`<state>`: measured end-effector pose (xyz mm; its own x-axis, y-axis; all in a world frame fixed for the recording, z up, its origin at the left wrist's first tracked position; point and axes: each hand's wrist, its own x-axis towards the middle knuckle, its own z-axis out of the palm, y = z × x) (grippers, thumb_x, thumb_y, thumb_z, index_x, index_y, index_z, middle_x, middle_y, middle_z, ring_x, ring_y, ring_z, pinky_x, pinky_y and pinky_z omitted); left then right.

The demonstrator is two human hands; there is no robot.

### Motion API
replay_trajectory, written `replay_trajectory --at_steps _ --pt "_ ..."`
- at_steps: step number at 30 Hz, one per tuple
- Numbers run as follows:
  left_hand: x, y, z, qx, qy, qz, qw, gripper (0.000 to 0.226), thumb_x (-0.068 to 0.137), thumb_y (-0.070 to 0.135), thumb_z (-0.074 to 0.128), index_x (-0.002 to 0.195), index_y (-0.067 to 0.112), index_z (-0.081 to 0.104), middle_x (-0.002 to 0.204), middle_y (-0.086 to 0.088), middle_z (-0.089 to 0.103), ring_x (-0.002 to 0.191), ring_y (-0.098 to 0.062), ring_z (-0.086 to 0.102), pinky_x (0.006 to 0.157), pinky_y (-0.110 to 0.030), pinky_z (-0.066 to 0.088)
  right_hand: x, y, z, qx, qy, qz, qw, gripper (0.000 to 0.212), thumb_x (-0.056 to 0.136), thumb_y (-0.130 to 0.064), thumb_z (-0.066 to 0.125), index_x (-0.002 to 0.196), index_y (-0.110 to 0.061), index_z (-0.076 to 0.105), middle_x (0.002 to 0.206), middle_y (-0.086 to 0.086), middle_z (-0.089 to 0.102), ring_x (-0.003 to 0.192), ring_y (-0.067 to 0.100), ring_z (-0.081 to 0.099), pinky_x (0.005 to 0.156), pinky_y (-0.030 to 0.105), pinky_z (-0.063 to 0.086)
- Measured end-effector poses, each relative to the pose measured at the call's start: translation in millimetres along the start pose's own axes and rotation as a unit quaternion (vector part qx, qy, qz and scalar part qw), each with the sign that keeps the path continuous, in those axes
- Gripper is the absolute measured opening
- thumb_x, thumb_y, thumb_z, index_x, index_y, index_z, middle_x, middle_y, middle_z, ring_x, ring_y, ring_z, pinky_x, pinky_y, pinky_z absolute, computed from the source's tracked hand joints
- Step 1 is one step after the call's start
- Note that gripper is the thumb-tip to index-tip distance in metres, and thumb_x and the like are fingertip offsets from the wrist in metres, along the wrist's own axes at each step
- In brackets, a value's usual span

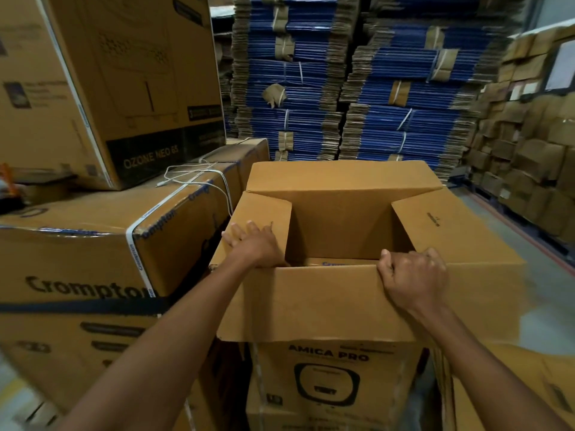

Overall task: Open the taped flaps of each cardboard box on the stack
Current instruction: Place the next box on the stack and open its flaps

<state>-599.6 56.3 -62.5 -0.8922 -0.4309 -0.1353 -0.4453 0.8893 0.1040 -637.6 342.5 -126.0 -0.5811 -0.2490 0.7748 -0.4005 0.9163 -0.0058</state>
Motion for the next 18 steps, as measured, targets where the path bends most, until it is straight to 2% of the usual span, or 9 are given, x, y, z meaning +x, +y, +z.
replay_trajectory --at_steps 1,3,4,6,9,12,14,16,18 --pt "-3.3 1.4 -4.1 -0.031 0.008 0.017 0.999 0.091 0.082 0.057 0.072 0.153 0.018 0.030 0.162 -0.020 0.022 0.149 -0.056 0.008 0.116 -0.075 0.007 -5.3 0.1 -1.7 -0.003 -0.002 0.002 1.000 0.057 0.099 -0.034 0.035 0.054 -0.015 0.063 0.050 0.006 0.059 0.043 0.024 0.048 0.067 0.038 0.040" --pt "-16.2 3.0 -20.1 -0.130 0.052 0.077 0.987 0.065 0.079 0.056 0.074 0.127 0.019 0.050 0.128 -0.012 0.057 0.129 -0.042 0.051 0.108 -0.066 0.039 -13.7 1.1 -4.5 -0.007 -0.011 0.005 1.000 0.056 0.099 -0.034 0.035 0.054 -0.017 0.063 0.051 0.005 0.060 0.044 0.024 0.050 0.067 0.038 0.040" --pt "-23.6 2.0 -29.7 -0.185 0.079 0.102 0.974 0.050 0.083 0.048 0.073 0.118 0.019 0.053 0.111 -0.006 0.062 0.112 -0.031 0.062 0.099 -0.056 0.051 -16.1 2.2 -6.0 -0.006 -0.021 0.003 1.000 0.056 0.100 -0.035 0.034 0.056 -0.017 0.064 0.052 0.004 0.061 0.044 0.023 0.051 0.067 0.038 0.041" --pt "-37.8 -5.0 -51.1 -0.281 0.132 0.129 0.942 0.039 0.093 0.030 0.068 0.127 0.017 0.055 0.102 -0.001 0.063 0.090 -0.019 0.067 0.081 -0.040 0.061 -15.9 4.9 -7.4 -0.001 -0.026 -0.003 1.000 0.056 0.100 -0.036 0.034 0.058 -0.017 0.066 0.053 0.004 0.063 0.045 0.024 0.053 0.067 0.037 0.042" --pt "-50.6 -34.5 -70.4 -0.391 0.221 0.102 0.888 0.040 0.097 0.019 0.063 0.136 0.020 0.056 0.113 0.002 0.064 0.086 -0.007 0.065 0.066 -0.023 0.056 -12.2 2.2 -10.3 0.003 -0.026 0.003 1.000 0.059 0.100 -0.037 0.033 0.057 -0.015 0.066 0.053 0.005 0.063 0.044 0.025 0.053 0.066 0.038 0.042" --pt "-61.1 -75.5 -62.4 -0.516 0.302 0.033 0.801 0.035 0.097 0.013 0.063 0.130 0.022 0.061 0.121 -0.003 0.066 0.101 -0.015 0.065 0.084 -0.037 0.060 -12.4 2.0 -12.1 0.006 -0.024 -0.003 1.000 0.060 0.100 -0.038 0.032 0.054 -0.015 0.065 0.049 0.005 0.060 0.041 0.024 0.050 0.065 0.037 0.045" --pt "-65.5 -94.8 -44.0 -0.520 0.331 -0.013 0.787 0.037 0.099 0.015 0.063 0.135 0.016 0.058 0.121 -0.004 0.065 0.104 -0.019 0.063 0.088 -0.038 0.057 -11.0 0.9 -14.3 0.014 -0.036 0.006 0.999 0.062 0.099 -0.039 0.032 0.052 -0.015 0.064 0.046 0.004 0.058 0.038 0.022 0.047 0.064 0.037 0.046" --pt "-63.9 -102.9 -19.7 -0.535 0.284 -0.072 0.792 0.034 0.101 0.026 0.061 0.131 0.012 0.059 0.121 -0.006 0.066 0.102 -0.021 0.063 0.093 -0.041 0.054 -5.4 -2.0 -21.0 0.016 -0.061 0.011 0.998 0.064 0.100 -0.042 0.030 0.050 -0.016 0.061 0.044 0.003 0.055 0.037 0.021 0.044 0.064 0.036 0.047" --pt "-59.0 -104.2 3.2 -0.582 0.185 -0.114 0.783 0.038 0.101 0.041 0.059 0.126 0.013 0.059 0.120 -0.008 0.065 0.103 -0.025 0.062 0.100 -0.048 0.050 1.4 -7.5 -32.7 -0.006 -0.111 0.014 0.994 0.064 0.102 -0.044 0.030 0.053 -0.016 0.060 0.049 0.003 0.056 0.043 0.021 0.048 0.062 0.034 0.044"
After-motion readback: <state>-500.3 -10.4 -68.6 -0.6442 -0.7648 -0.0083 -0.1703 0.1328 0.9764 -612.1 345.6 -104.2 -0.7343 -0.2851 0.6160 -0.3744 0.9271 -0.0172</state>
